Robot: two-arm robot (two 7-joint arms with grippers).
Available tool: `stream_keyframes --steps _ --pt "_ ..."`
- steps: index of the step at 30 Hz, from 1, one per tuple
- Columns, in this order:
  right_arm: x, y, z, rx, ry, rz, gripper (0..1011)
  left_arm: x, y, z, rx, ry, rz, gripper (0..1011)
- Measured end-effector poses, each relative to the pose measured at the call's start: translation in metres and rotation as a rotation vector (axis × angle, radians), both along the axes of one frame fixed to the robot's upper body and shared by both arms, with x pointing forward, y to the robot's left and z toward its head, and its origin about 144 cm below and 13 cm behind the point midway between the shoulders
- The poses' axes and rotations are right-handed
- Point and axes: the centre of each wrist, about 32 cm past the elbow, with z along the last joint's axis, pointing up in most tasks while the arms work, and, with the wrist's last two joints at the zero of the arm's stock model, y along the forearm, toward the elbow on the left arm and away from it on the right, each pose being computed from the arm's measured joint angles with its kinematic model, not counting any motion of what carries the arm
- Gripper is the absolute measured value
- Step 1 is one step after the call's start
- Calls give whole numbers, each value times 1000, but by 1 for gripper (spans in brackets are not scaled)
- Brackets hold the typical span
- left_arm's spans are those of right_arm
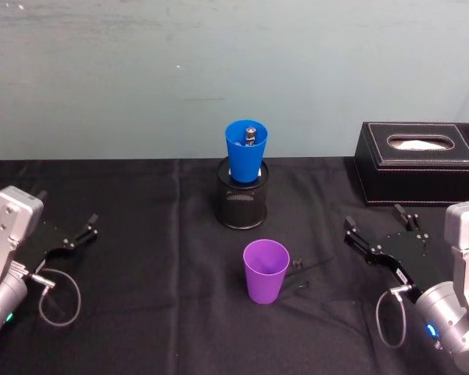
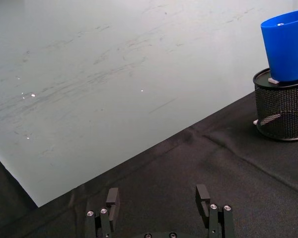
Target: Pick up one cup with a gripper and tap it against the other cup.
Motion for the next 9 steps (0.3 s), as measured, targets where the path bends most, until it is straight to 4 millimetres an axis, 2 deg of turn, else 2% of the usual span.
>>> stream_keyframes --steps 9 --pt "0 0 0 0 0 0 1003 0 0 0 0 0 0 1000"
